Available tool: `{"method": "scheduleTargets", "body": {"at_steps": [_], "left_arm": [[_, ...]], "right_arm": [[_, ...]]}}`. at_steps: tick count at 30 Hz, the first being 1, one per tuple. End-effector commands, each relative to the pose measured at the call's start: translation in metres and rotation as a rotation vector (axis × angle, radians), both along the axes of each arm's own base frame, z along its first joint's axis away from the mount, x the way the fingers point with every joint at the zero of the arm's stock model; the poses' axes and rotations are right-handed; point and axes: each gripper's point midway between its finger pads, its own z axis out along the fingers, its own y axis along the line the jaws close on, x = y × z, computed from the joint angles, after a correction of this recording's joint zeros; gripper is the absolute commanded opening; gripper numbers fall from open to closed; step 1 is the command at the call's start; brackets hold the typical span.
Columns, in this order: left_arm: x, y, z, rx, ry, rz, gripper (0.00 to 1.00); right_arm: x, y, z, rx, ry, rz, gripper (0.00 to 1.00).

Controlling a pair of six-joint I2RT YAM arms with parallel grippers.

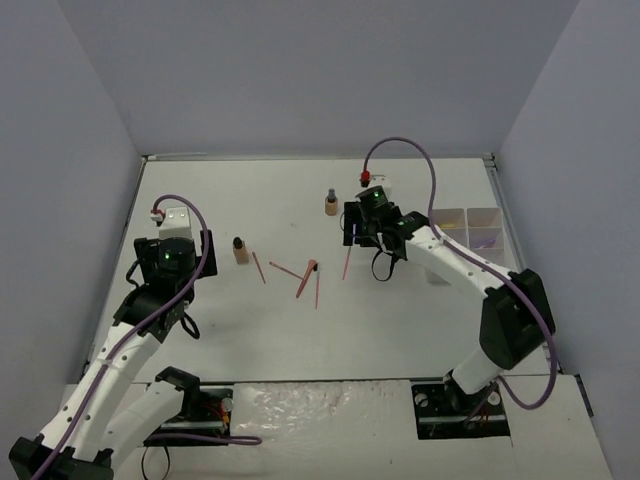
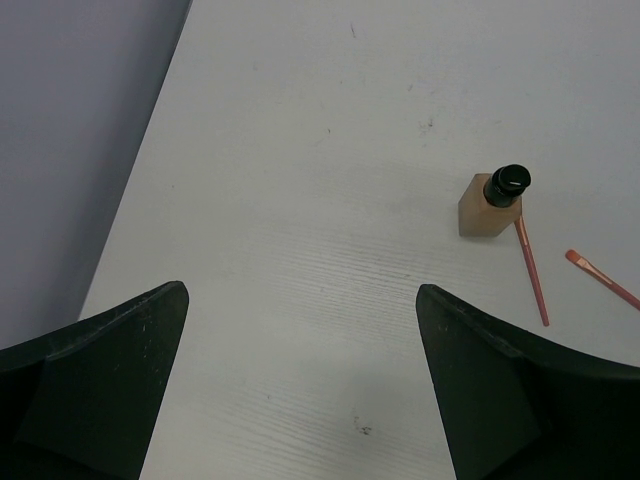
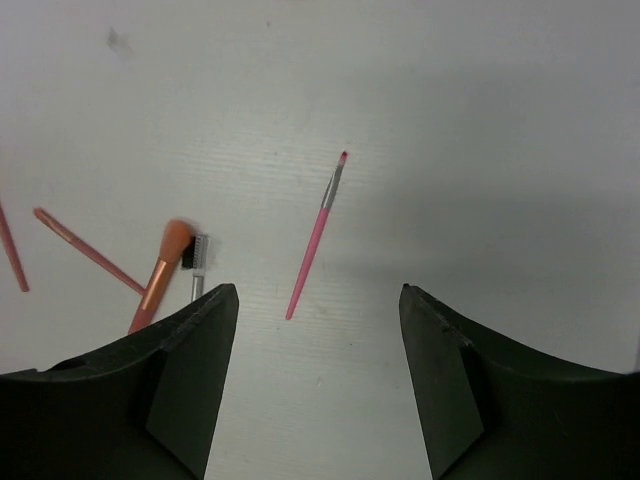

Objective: Organize the makeup

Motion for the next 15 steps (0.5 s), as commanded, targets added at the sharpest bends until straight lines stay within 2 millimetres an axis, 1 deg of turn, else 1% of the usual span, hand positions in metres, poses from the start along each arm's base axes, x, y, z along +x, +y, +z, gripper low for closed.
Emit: {"method": "scheduleTargets", "body": {"at_steps": [1,3,6,10,15], "left_arm": [[0.009,0.005,0.021,-0.021,-0.086,0.047,0.97],[0.01,0.003,0.019,-0.02,-0.076,0.041,0.97],[0.012,0.001,0.015,-0.02,-0.063,0.033,0.97],[0.013,-0.001,0.012,-0.02,-0.051,0.028,0.97],[0.013,0.0,0.013,-0.02,-0.053,0.03,0.97]], "right_arm": [[0.006,0.018,-0.036,-0.041,0.059,-0.092,0.61],[0.009,0.025,-0.05,-0.058,0.078,-0.107,0.58],[0.016,0.03,-0.064,-0.076,0.09,-0.134,0.55],[0.03,0.027,-0.076,-0.11,0.075,-0.203,0.48],[0.038,0.025,-0.101,-0.149,0.101,-0.229,0.43]]}}
